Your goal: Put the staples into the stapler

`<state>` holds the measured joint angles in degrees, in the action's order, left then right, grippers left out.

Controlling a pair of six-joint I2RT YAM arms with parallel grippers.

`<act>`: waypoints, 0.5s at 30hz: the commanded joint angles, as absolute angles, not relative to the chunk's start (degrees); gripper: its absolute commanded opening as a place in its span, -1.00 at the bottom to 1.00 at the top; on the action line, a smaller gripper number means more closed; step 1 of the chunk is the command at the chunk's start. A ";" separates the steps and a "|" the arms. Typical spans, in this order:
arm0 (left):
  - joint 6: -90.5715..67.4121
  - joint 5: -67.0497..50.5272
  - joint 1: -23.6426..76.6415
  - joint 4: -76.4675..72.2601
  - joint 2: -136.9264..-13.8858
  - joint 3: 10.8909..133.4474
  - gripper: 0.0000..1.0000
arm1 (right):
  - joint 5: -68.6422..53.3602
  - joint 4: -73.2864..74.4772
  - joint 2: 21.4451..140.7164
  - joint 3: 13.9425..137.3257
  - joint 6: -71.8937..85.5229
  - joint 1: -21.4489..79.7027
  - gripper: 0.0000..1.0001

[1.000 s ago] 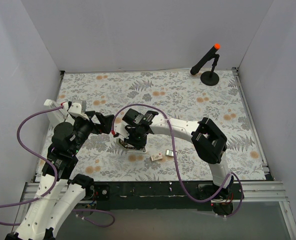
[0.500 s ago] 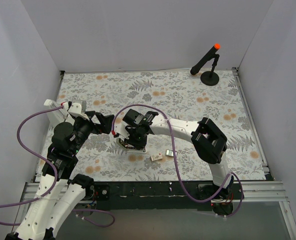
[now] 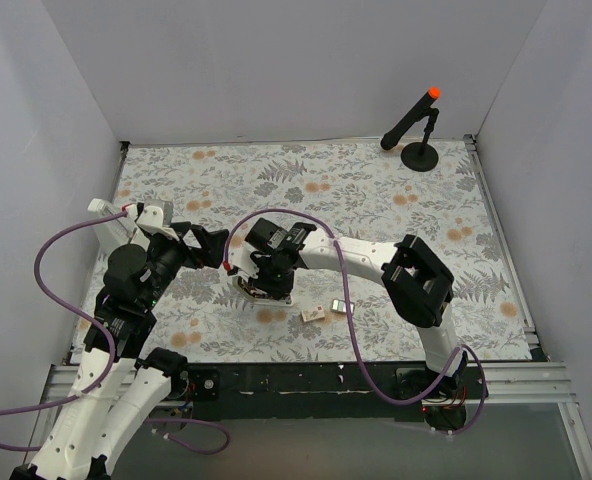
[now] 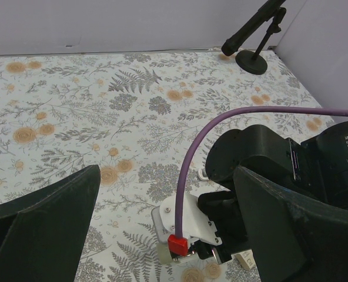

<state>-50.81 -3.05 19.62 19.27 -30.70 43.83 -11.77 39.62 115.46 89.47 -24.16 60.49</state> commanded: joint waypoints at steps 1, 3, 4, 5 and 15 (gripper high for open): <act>-50.54 -3.69 19.69 19.34 -30.67 43.15 0.96 | -11.78 41.92 117.60 90.53 -24.26 60.47 -0.50; -50.54 -3.69 19.69 19.34 -30.67 43.24 0.96 | -11.51 42.27 117.86 90.61 -24.34 60.56 -0.50; -50.54 -3.69 19.60 19.42 -30.67 43.16 0.96 | -11.60 42.28 117.95 90.70 -24.26 60.56 -0.49; -50.54 -3.69 19.60 19.42 -30.67 43.15 0.96 | -11.60 42.28 117.95 90.70 -24.26 60.56 -0.47; -50.54 -3.69 19.69 19.60 -30.50 43.15 0.96 | -11.87 42.45 118.04 91.40 -24.00 60.56 -0.31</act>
<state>-50.78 -3.07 19.62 19.29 -30.70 43.55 -11.70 40.53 116.49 89.93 -24.16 60.49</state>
